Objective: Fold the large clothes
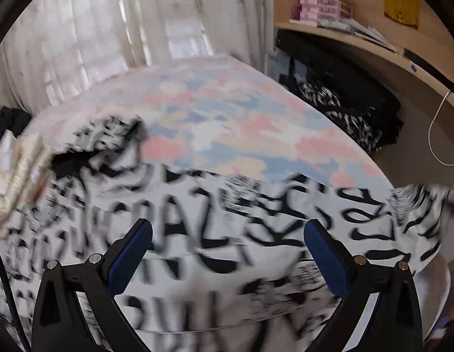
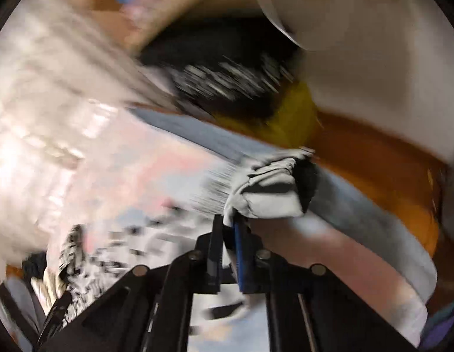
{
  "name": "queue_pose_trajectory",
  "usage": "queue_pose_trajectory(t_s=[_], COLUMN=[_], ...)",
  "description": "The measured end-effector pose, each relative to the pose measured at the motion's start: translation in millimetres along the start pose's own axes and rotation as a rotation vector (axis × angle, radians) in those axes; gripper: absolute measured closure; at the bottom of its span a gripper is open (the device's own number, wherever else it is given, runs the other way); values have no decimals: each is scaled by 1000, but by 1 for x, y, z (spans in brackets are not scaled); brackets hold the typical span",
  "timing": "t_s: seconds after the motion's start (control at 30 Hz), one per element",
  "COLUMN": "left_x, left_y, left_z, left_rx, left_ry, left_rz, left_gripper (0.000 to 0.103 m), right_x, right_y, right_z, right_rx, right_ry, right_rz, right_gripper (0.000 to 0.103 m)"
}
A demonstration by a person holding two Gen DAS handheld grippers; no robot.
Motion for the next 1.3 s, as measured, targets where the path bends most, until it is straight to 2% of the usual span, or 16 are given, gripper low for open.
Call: queue_pose_trajectory(t_s=[0.07,0.17,0.23,0.33,0.37,0.4,0.43,0.5,0.53,0.67,0.77,0.9,1.0,1.13,1.27,1.3], left_x=[3,3,-3,-24,-33,-44,-56,-87,-98,-144,-159,-157,-148,-143,-144,-145], left_y=[-31,-74,-107,-161,-174,-187,-199,-221,-226,-240,-236,-216,-195,-174,-168,-168], left_z=[-22,-48,-64,-80,-81,-81,-79,-70,-67,-50,-41,-34,-28,-9,25,32], left_rx=[18,23,29,31,33,34,30,22,21,-34,-94,-190,-275,-376,-382,-382], left_ry=[29,63,80,73,64,51,31,-27,-43,-120,-141,-122,-110,-129,-173,-181], left_rz=[-12,-61,-112,-212,-237,-262,-286,-326,-334,-379,-407,-414,-407,-440,-492,-502], left_gripper=[1,1,1,1,1,1,1,1,1,1,1,2,4,27,51,53], right_x=[-2,-24,-57,-115,-130,-153,-183,-218,-241,-283,-302,-305,-302,-296,-293,-293], right_y=[-59,-151,-220,-288,-299,-312,-322,-325,-321,-298,-278,-246,-224,-205,-192,-191], right_z=[-27,-59,-75,-79,-76,-70,-58,-44,-35,-20,-13,-3,4,10,16,17], right_rx=[116,288,418,522,525,518,498,469,452,403,385,320,318,323,342,340], right_ry=[57,74,46,-24,-45,-83,-139,-199,-229,-289,-301,-273,-289,-267,-273,-280], right_rz=[-109,-261,-382,-524,-557,-605,-656,-705,-736,-775,-753,-716,-623,-518,-449,-443], right_gripper=[99,99,99,97,95,87,69,44,42,42,42,42,42,42,42,42])
Point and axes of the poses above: each gripper's, at about its wrist camera, not at the fingertips, and z roughly the way its jaws point, y to its right, x to its top, the point moved 6 cm from there along z, roughly the way its jaws point, and after that the axes turned 2 degrees about z, right-handed, at the moved point
